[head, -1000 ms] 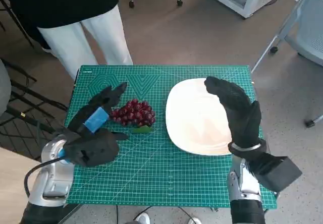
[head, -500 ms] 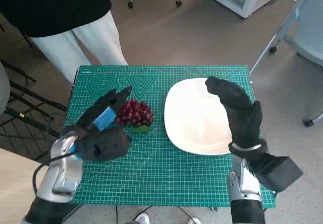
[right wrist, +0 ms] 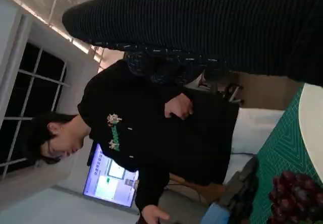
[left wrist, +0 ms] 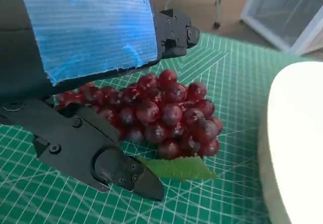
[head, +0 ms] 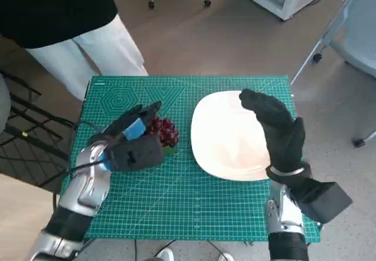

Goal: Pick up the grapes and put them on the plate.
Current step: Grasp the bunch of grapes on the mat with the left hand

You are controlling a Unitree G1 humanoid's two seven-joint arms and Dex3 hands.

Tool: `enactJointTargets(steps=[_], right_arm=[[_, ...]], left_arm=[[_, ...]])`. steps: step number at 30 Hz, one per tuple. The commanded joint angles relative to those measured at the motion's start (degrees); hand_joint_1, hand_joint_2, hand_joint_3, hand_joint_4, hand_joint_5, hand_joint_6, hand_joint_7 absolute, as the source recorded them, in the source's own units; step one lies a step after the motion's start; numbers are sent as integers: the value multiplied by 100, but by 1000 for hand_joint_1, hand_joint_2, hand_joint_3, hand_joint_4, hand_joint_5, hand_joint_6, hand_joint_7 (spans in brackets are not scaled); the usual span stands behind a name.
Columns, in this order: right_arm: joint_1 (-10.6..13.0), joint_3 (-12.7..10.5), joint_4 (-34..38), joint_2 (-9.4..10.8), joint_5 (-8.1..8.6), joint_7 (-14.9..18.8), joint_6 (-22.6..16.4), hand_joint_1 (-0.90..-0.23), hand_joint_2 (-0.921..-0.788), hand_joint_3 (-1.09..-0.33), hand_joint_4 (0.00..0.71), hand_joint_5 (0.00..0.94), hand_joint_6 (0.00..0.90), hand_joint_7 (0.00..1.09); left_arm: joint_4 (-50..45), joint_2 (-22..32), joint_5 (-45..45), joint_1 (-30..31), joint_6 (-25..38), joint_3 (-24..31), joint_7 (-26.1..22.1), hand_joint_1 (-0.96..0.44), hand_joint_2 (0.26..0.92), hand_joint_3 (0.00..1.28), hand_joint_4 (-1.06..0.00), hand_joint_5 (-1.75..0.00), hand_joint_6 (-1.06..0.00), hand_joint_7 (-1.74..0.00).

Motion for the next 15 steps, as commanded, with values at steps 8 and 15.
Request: enactJointTargets(steps=[8,15], right_arm=[[28,-29,69,-22,15,11,77,-661,-921,-736,400,9,3,547],[57,-35,23,-43,24,11,98,-662,-921,-736,401,10,8,548]], left_arm=[[2550,-453,134,-1399,-485,-539,514,-406,717,8,1,1,-116,-4],[3594,-662,98,-1821,-789,-709,634,-377,728,9,1,1,-118,-4]])
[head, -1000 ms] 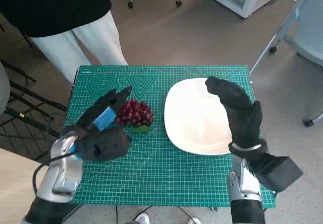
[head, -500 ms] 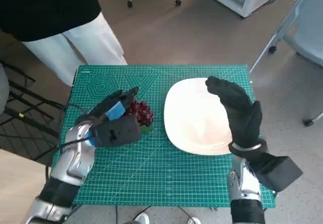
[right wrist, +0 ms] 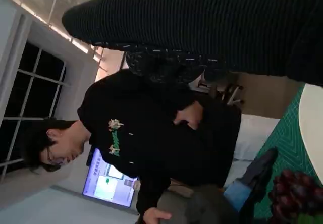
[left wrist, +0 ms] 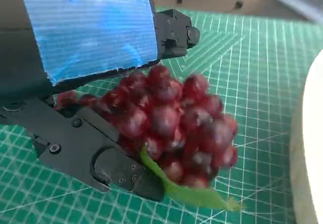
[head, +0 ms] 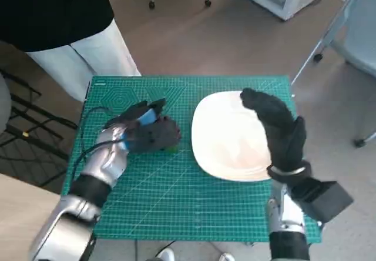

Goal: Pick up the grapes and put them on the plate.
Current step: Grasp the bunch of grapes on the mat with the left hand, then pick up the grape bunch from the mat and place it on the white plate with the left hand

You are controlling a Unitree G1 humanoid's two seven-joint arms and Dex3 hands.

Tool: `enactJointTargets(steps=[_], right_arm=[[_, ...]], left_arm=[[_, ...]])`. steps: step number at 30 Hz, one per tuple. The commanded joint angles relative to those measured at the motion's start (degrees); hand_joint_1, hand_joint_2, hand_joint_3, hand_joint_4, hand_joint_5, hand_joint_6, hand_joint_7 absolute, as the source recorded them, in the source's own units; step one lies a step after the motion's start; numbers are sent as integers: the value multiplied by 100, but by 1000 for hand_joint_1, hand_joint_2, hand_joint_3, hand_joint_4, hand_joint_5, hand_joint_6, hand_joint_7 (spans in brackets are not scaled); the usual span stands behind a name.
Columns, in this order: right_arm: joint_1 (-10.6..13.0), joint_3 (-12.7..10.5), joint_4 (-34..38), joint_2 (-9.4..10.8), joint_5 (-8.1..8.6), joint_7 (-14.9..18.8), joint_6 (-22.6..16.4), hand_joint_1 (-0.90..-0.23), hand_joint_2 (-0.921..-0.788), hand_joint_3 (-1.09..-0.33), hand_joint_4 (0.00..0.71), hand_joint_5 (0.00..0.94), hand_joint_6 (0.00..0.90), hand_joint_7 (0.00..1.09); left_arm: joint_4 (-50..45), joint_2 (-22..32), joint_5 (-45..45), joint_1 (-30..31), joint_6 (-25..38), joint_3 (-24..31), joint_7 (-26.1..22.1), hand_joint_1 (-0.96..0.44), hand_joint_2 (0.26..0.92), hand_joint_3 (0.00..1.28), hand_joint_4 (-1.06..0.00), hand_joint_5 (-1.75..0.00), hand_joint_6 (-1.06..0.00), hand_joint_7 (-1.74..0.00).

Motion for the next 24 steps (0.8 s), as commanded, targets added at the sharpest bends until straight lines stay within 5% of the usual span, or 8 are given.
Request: enactJointTargets(steps=[1,24], right_arm=[[84,-35,10,-35,26,11,101,-662,-921,-736,402,10,8,548],[19,-75,92,-19,42,-7,99,-671,-921,-739,408,11,8,544]], left_arm=[[559,-125,-15,-261,-218,-112,94,-372,728,9,1,1,-120,-4],[1648,-302,-151,-515,-638,-216,152,-308,739,6,1,1,-208,-28]])
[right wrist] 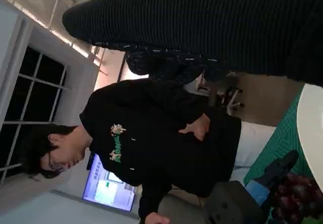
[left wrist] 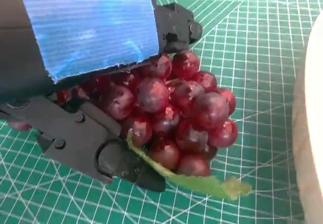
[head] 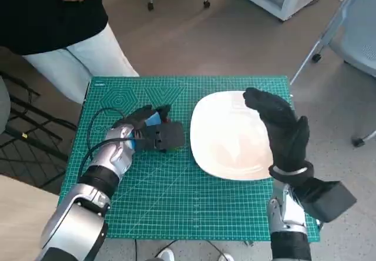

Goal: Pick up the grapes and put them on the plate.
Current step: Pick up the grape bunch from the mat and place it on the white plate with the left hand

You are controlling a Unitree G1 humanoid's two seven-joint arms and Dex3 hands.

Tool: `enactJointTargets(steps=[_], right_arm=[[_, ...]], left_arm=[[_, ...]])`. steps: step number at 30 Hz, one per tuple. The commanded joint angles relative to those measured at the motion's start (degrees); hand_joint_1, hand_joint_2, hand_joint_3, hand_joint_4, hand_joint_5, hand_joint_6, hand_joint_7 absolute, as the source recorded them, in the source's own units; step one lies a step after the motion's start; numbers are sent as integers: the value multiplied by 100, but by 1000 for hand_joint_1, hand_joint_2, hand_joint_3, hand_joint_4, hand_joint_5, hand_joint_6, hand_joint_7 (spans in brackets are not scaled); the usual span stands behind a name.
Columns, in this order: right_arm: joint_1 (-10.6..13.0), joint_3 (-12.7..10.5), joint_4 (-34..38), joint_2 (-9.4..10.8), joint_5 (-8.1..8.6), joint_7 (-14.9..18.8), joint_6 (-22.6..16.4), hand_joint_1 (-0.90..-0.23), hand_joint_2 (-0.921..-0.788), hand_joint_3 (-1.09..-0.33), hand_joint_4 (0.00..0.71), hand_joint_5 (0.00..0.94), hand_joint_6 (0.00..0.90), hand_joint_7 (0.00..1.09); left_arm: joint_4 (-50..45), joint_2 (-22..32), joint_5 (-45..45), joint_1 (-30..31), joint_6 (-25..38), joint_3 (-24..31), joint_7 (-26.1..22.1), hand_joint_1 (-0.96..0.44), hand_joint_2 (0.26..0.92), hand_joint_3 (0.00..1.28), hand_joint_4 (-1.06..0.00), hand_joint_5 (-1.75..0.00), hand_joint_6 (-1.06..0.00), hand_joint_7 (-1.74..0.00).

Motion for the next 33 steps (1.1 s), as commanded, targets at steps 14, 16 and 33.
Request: enactJointTargets(steps=[14,16,33], right_arm=[[25,-8,65,39,-36,-30,61,-674,-921,-739,409,11,9,543],[24,-8,60,38,-31,-24,64,-674,-921,-739,409,11,9,543],[10,-18,57,26,-2,1,71,-672,-921,-740,409,10,8,544]], left_arm=[[314,-22,-12,-28,-137,-95,-1,-270,741,2,-34,-8,-286,-33],[325,-19,8,-25,-144,-114,29,-209,751,4,-170,-52,-347,-39],[229,-31,416,-107,231,-575,324,4,917,201,-481,-1516,-576,-1059]])
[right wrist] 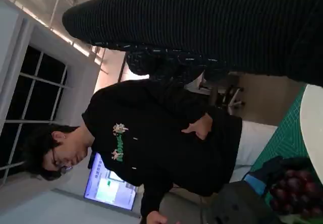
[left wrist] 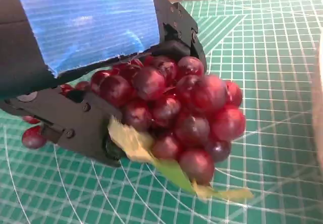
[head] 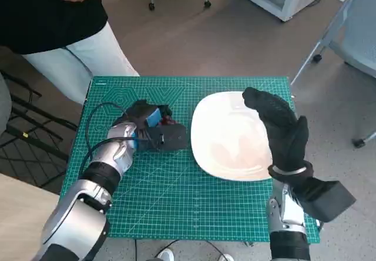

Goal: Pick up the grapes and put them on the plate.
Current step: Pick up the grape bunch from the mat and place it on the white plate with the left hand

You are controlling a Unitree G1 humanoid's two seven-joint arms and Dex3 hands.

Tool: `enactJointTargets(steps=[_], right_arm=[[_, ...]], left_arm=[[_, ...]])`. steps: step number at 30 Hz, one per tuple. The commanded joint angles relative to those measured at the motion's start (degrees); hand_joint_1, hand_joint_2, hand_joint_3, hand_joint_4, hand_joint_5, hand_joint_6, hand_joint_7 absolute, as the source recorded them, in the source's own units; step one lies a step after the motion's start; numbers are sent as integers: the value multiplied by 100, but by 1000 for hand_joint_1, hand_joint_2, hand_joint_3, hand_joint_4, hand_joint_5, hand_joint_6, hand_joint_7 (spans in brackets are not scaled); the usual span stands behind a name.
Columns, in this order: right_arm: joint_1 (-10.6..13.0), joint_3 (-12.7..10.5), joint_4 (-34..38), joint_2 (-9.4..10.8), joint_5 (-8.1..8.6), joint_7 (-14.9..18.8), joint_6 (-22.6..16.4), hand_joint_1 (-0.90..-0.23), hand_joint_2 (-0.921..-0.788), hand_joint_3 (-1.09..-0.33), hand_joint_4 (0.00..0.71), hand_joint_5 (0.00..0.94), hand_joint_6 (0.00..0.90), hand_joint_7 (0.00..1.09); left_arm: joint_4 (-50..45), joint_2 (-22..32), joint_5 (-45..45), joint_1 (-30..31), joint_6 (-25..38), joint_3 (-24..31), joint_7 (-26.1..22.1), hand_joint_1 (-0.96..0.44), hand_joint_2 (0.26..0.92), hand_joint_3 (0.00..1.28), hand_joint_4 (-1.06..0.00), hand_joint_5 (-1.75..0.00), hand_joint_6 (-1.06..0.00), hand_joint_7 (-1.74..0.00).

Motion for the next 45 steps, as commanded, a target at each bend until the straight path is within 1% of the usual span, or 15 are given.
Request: enactJointTargets(steps=[1,10,14,18,22,31,35,39,45], right_arm=[[20,-17,63,6,10,4,70,-672,-921,-740,409,9,8,544],[-9,-23,82,6,22,11,80,-670,-921,-738,409,9,6,546],[-11,-23,89,10,23,14,77,-670,-921,-736,409,9,5,547],[-10,-25,89,8,33,23,79,-668,-921,-736,409,8,5,548],[-6,-27,85,4,35,27,74,-667,-921,-737,410,8,4,549],[-14,-30,104,4,7,11,46,-666,-921,-737,414,10,2,552],[-17,-28,108,6,6,14,41,-666,-921,-737,414,10,2,553],[-15,-26,101,8,4,10,40,-666,-921,-737,414,10,2,554],[-19,-33,113,4,5,9,37,-666,-921,-737,415,10,1,555]], left_arm=[[11,-18,11,121,125,-65,-156,3,919,199,-479,-1526,-582,-1052],[-51,15,-31,139,100,-38,-160,3,921,194,-453,-1581,-620,-997],[-30,29,-39,156,47,-33,-144,2,921,193,-470,-1507,-590,-1091],[-2,40,-48,168,-2,-27,-133,1,921,177,-500,-1499,-599,-1056],[15,45,-68,174,-19,-13,-134,0,921,167,-525,-1463,-592,-1072],[-3,70,-102,198,-65,14,-115,0,921,160,-531,-1455,-603,-1062],[-14,84,-108,193,-83,18,-134,0,921,163,-520,-1479,-613,-1038],[-135,111,-133,184,-54,38,-222,1,921,176,-485,-1528,-624,-1012],[-809,242,-189,257,126,108,-479,4,921,195,-445,-1588,-631,-984]])
